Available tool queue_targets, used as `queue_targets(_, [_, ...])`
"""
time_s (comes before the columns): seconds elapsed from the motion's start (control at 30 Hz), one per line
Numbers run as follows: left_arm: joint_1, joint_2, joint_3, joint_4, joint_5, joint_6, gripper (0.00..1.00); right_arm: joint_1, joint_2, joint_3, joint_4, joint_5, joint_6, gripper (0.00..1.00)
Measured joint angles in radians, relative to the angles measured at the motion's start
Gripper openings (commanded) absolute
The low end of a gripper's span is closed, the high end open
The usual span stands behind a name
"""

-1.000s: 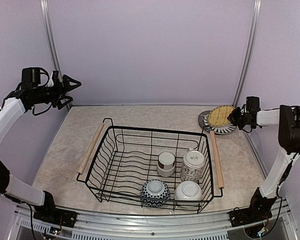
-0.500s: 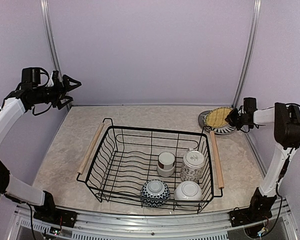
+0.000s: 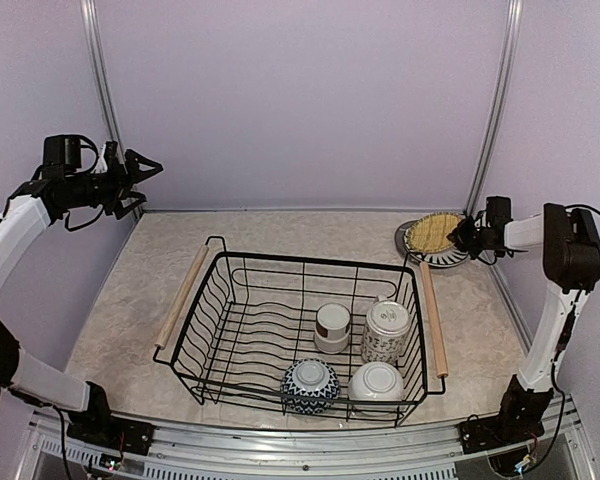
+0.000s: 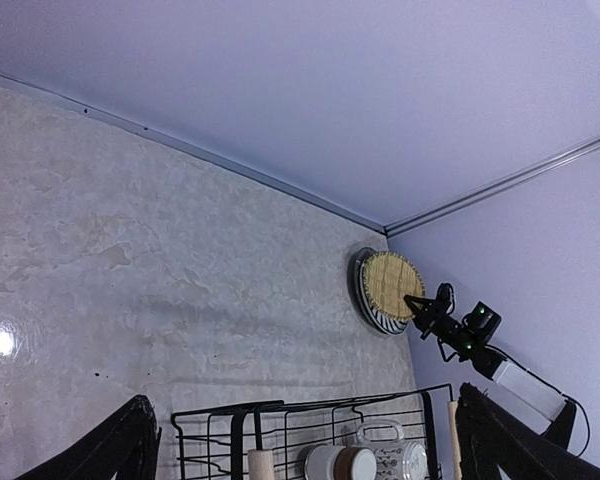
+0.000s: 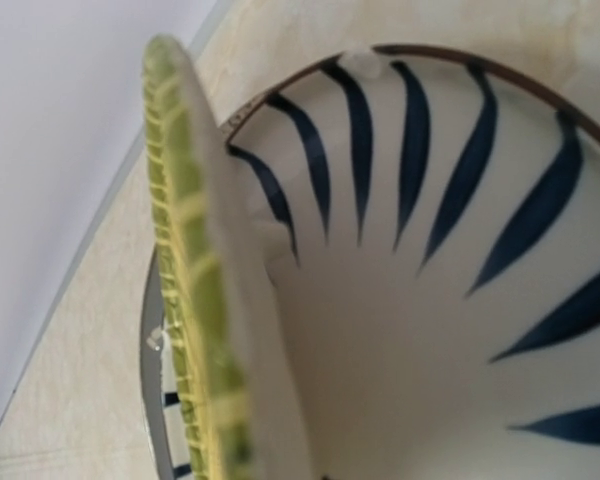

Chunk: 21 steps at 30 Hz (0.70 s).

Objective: Unload the mixed dishes from the dish rack
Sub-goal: Place the plate with another plate.

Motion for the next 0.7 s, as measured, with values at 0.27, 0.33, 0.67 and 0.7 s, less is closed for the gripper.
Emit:
queue_targets(0.27, [-0.001,0.0,0.0,0.0,0.0,0.0,0.99,0.013,0.031,0.003,-0.017,-0.016,-0.037,0.23])
queue_targets(0.33, [-0.001,0.0,0.0,0.0,0.0,0.0,0.99,0.024,0.031,0.006,-0.043,-0.011,-0.064,0.25])
queue_targets(0.67, [-0.002,0.0,0.0,0.0,0.006,0.0,0.99,0.035,-0.009,0.024,-0.196,0.079,-0.209,0.47])
queue_targets(0.7, [-0.002,0.0,0.0,0.0,0.006,0.0,0.99,0.035,-0.017,0.024,-0.21,0.088,-0.216,0.51])
